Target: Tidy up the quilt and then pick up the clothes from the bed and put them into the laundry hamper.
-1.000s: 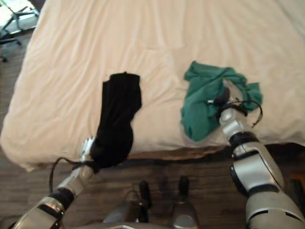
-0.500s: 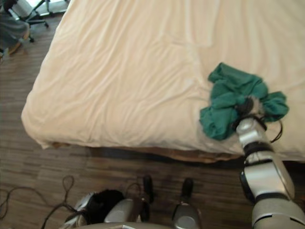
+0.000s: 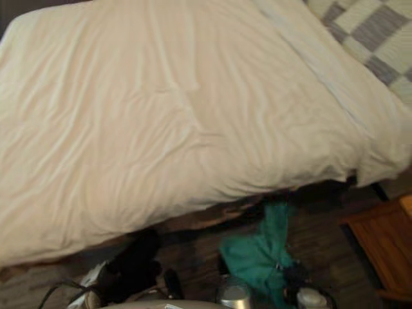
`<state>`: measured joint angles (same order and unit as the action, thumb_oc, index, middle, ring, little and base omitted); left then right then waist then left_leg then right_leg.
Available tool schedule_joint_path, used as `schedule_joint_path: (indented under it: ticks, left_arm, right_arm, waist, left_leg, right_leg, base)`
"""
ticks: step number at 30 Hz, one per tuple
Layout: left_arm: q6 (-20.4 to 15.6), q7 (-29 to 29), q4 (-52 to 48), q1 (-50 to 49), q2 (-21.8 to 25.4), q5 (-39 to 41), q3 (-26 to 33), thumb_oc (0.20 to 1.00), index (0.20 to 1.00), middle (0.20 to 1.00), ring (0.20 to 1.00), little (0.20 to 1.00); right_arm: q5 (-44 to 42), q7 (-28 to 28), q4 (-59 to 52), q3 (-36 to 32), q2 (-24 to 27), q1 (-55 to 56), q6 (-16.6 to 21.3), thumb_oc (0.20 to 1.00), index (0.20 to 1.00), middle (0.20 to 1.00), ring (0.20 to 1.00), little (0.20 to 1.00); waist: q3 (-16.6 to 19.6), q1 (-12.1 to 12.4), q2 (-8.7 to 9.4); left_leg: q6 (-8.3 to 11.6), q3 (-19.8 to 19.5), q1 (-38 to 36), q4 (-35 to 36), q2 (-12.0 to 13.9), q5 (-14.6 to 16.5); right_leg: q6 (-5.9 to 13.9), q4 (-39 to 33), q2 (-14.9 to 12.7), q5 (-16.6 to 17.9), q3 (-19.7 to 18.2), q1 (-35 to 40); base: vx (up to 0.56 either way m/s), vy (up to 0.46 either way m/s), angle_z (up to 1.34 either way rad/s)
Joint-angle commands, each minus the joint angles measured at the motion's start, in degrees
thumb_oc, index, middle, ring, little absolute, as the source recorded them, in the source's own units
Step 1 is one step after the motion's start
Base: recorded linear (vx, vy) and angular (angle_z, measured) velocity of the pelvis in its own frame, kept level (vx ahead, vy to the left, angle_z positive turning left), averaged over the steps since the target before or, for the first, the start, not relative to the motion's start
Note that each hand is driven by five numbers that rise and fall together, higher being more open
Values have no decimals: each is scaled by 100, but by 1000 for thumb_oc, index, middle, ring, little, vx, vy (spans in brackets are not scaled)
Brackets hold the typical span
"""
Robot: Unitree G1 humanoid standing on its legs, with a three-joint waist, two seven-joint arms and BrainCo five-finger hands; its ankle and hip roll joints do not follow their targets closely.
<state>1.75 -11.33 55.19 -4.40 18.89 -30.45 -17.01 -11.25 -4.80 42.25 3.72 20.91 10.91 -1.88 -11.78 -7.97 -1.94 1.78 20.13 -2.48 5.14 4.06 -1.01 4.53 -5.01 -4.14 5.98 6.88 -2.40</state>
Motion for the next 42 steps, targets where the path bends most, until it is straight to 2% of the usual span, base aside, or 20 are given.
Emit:
schedule_joint_path:
  ticks: [1,7,14,18,20,21,22,24,25,26,29,30,32,34,35,36,37,38,40,42]
  left_arm:
    - [12,-114,217,111,138,117,113,200,200,200,200,200]
    - [-164,-220,108,383,-94,731,86,200,200,200,200,200]
    - [-234,-401,494,507,-359,1714,427,200,200,200,200,200]
    - [-296,-412,661,542,-403,2166,553,200,200,200,200,200]
    - [-295,-406,748,727,-424,2285,519,200,200,200,200,200]
    - [-316,-388,953,990,-507,2398,482,200,200,200,200,200]
    - [-300,-380,1070,1035,-565,2450,533,200,200,200,200,200]
    - [-231,-361,1132,1028,-644,2590,664,200,200,200,200,200]
    - [-227,-361,1128,1018,-646,2593,668,200,200,200,200,200]
    - [-208,-360,1191,877,-742,2655,711,200,200,200,200,200]
    - [-161,-311,1345,765,-815,2768,748,200,200,200,200,200]
    - [-161,-326,1368,760,-851,2842,793,200,200,200,200,200]
    - [-197,-376,1277,815,-828,2946,736,200,200,200,200,200]
    - [-219,-330,1196,961,-829,2968,580,200,200,200,200,200]
    - [-229,-320,1236,1015,-826,2966,546,200,200,200,200,200]
    - [-220,-329,1400,1069,-804,2925,517,200,200,200,200,200]
    - [-220,-329,1400,1071,-804,2925,518,200,200,200,200,200]
    - [-204,-327,1484,1108,-783,2855,469,200,200,200,200,200]
    - [-72,-339,1683,1122,-675,2662,446,200,200,200,200,200]
    - [-168,-437,1625,1066,-748,2824,570,200,200,200,200,200]
  right_arm:
    - [251,-24,85,145,-124,-735,289,200,200,200,200,200]
    - [1209,-190,1019,754,-123,-1410,164,200,200,200,200,200]
    - [1486,-416,1961,771,-221,-1553,29,200,200,200,200,200]
    - [1832,-387,2476,946,-299,-1521,-46,200,200,200,200,200]
    - [1980,-435,2682,1018,-306,-1539,-99,200,200,200,200,200]
    - [2151,-450,2795,1059,-311,-1474,-82,200,200,200,200,200]
    - [2167,-426,2758,1069,-325,-1406,-51,200,200,200,200,200]
    - [2091,-438,2723,1012,-387,-1342,-102,200,200,200,200,200]
    - [2089,-440,2716,1023,-385,-1333,-107,200,200,200,200,200]
    - [1959,-492,2725,870,-425,-1230,-147,200,200,200,200,200]
    - [1730,-636,2714,585,-521,-1123,-149,200,200,200,200,200]
    - [1559,-781,2612,440,-620,-1118,-153,200,200,200,200,200]
    - [1374,-914,2572,404,-672,-1220,-96,200,200,200,200,200]
    - [1123,-973,2396,526,-754,-1287,-38,200,200,200,200,200]
    - [1074,-1013,2379,583,-787,-1226,-23,200,200,200,200,200]
    - [973,-1042,2388,624,-799,-1163,3,200,200,200,200,200]
    - [973,-1042,2389,624,-798,-1164,4,200,200,200,200,200]
    - [928,-1051,2408,663,-820,-1186,20,200,200,200,200,200]
    - [1073,-1144,2485,681,-739,-1071,-78,200,200,200,200,200]
    - [1069,-1032,2388,809,-800,-1223,-2,200,200,200,200,200]
  waist:
    - [15,172,231]
    - [-18,440,151]
    - [51,684,153]
    - [-10,925,159]
    - [-34,1152,156]
    - [15,1306,199]
    - [58,1216,250]
    - [200,1006,267]
    - [169,1009,265]
    - [294,1023,240]
    - [398,1004,276]
    - [299,929,322]
    - [135,789,308]
    - [30,619,253]
    - [-10,587,275]
    - [-52,526,284]
    - [-37,528,278]
    - [-38,469,302]
    - [-111,450,424]
    - [-45,595,433]
  left_leg:
    - [507,-27,-179,-14,409,265]
    - [524,-334,-56,-14,403,168]
    - [534,-631,53,-14,404,82]
    - [545,-941,139,-14,356,-64]
    - [725,-1279,482,-14,263,-335]
    - [758,-1186,777,-14,233,-379]
    - [726,-659,628,-14,429,-220]
    - [594,712,115,-77,753,-236]
    - [602,725,66,-75,756,-229]
    - [526,912,-87,-332,689,-115]
    - [346,742,-68,-248,418,15]
    - [61,482,-119,-190,102,232]
    - [-76,108,-165,-134,-42,312]
    - [-69,-383,-83,-161,-82,196]
    - [-85,-706,-130,-86,-233,217]
    - [-92,-1193,-113,-14,-336,274]
    - [-90,-1191,-93,-14,-330,268]
    - [-102,-1445,-107,-14,-395,300]
    - [-183,-1873,-118,-167,-620,434]
    - [-228,-1946,-119,-159,-680,423]
  right_leg:
    - [613,63,-591,-507,52,121]
    - [552,28,-613,-574,353,260]
    - [521,1,-600,-657,602,408]
    - [475,4,-606,-739,934,574]
    - [447,1,-687,-797,1369,625]
    - [494,1,-964,-763,2085,681]
    - [589,34,-1085,-771,2365,763]
    - [530,156,-1188,-713,2837,873]
    - [531,164,-1188,-727,2827,909]
    - [394,414,-1224,-814,3046,1039]
    - [446,1206,-1605,-794,3386,1114]
    - [611,2348,-2130,-451,3206,915]
    - [627,2839,-1961,-453,2272,462]
    - [381,2562,-776,-1149,690,-196]
    - [468,2211,-432,-1331,154,-150]
    - [399,1781,-193,-1267,-484,-227]
    - [397,1763,-186,-1249,-484,-240]
    - [379,1419,-25,-1132,-881,-293]
    - [364,839,19,-1022,-1440,-193]
    - [415,847,-73,-756,-1197,-156]
  base:
    - [0,0,0]
    - [-22,-51,19]
    - [9,-52,49]
    - [-28,-44,28]
    - [-159,-8,82]
    - [-178,29,138]
    - [-185,95,210]
    - [-82,129,236]
    - [42,195,217]
    - [146,256,227]
    - [155,355,224]
    - [156,445,212]
    - [103,351,163]
    - [28,143,150]
    - [116,30,232]
    - [137,-20,245]
    - [132,-58,286]
    - [119,-34,211]
    - [69,12,199]
    - [48,-53,150]
